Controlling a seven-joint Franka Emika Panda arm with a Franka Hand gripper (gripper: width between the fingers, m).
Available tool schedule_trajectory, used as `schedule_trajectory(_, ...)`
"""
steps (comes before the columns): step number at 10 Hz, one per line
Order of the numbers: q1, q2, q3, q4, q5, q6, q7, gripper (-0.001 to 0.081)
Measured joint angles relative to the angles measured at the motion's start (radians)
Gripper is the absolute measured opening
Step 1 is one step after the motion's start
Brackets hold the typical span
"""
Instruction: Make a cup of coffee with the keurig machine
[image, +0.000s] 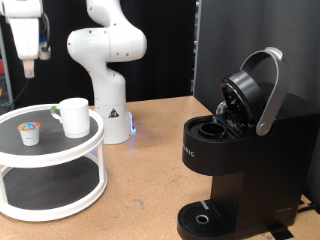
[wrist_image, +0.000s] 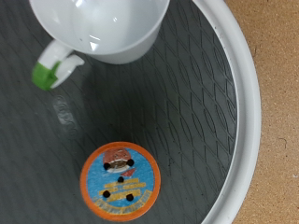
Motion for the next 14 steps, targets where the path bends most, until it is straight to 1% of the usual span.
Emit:
schedule_trajectory(3,-0.012,0.006,-0.044,-0.086,-0.030,0.116,0.004,0.0805)
schedule_trajectory(6,-0.031,0.063,-0.065,-0.135,-0.088,0.202,0.029,0.0805)
schedule_trajectory(9,-0.039,0.137,-0.076,-0.155,-0.111,0.283,0.046,0.0805)
schedule_trajectory(14,-0.043,0.231,-0.094,-0.170,-0.124,0.405,0.049,0.0805)
